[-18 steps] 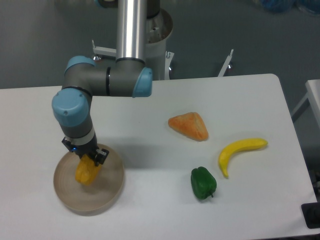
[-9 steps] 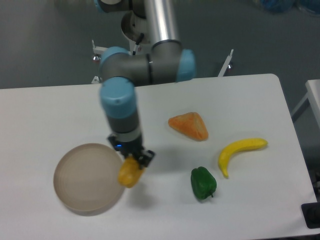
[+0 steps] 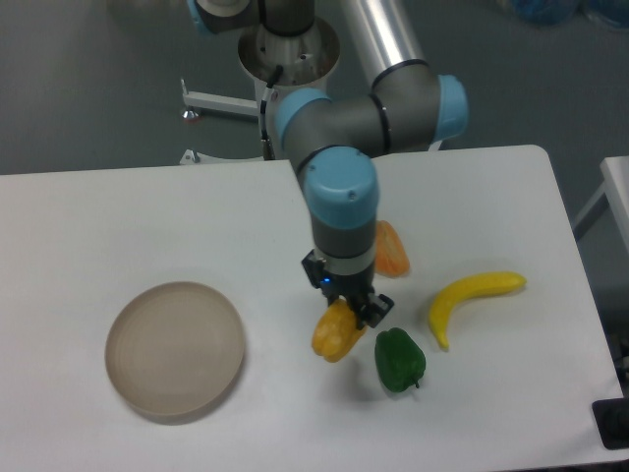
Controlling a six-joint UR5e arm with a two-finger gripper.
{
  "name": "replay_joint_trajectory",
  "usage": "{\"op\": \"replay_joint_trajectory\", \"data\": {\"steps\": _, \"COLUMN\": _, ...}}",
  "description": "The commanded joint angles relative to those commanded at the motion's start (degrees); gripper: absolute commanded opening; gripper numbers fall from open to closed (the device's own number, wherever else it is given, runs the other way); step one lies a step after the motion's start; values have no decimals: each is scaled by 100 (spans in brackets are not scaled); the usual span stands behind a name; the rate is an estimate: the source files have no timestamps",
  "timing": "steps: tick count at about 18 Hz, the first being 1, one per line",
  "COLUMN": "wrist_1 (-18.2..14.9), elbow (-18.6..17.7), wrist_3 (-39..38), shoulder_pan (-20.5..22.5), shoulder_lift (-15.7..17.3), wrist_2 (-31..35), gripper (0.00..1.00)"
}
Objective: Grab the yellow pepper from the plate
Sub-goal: 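Lift the yellow pepper off the plate and carry it toward the green pepper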
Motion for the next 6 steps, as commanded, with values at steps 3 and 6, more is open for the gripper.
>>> {"op": "replay_joint_trajectory", "data": {"steps": 3, "wrist_1": 0, "elbow": -9, "wrist_3": 9, "shoulder_pan": 26, "shoulder_lift": 0, "wrist_2": 0, "gripper": 37}}
{"op": "replay_joint_trajectory", "data": {"steps": 6, "wrist_1": 0, "elbow": -9, "wrist_3": 9, "shoulder_pan": 79, "shoulder_lift": 0, "wrist_2": -9, "gripper": 37}}
